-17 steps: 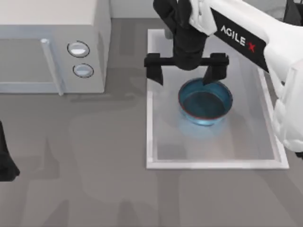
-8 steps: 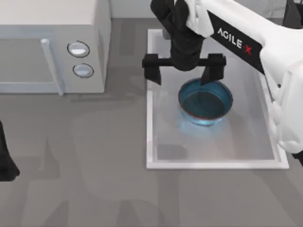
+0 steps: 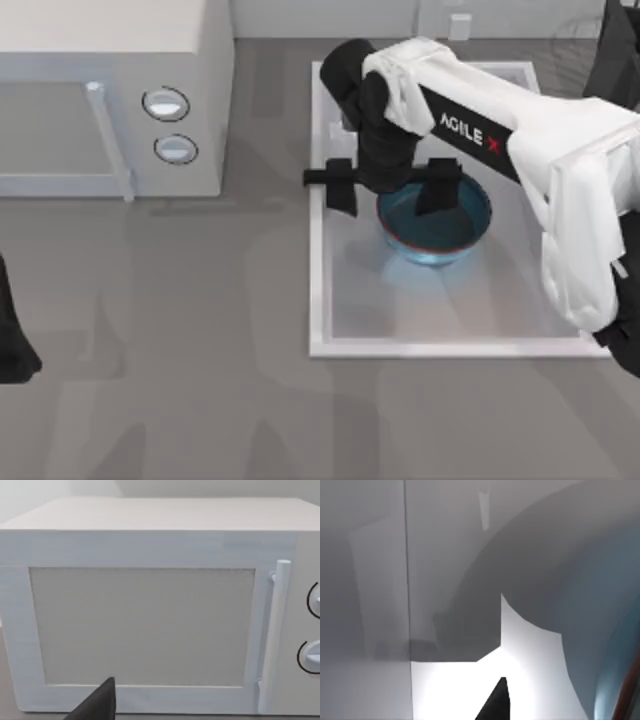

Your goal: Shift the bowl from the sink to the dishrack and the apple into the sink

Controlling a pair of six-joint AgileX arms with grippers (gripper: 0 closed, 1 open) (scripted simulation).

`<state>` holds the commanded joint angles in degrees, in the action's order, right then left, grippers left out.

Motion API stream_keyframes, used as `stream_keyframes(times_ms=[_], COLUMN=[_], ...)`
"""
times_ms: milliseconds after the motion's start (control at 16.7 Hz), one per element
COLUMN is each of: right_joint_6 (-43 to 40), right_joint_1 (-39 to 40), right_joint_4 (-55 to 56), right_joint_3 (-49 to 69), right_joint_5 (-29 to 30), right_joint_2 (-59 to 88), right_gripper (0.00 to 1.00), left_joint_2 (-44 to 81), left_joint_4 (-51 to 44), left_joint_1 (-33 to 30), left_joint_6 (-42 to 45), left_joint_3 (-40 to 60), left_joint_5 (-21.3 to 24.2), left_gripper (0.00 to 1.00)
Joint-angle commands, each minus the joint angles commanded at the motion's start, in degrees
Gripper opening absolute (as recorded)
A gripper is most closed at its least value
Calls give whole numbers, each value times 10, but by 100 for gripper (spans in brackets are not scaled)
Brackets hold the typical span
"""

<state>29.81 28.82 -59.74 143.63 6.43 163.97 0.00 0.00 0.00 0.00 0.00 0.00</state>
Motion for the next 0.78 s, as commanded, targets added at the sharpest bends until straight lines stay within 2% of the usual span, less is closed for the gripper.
stream_keyframes(times_ms=[180, 780], right_joint_6=[0, 0], right_joint_1=[0, 0], right_joint_4=[0, 0], right_joint_3=[0, 0], right_joint_5=[0, 0], right_joint_2=[0, 0], right_gripper=[100, 25], left_joint_2=[0, 0], left_joint_4=[0, 0], left_joint_1=[0, 0], left_joint_6=[0, 0], left_joint_3=[0, 0], left_joint_5=[0, 0], left_gripper=[100, 100])
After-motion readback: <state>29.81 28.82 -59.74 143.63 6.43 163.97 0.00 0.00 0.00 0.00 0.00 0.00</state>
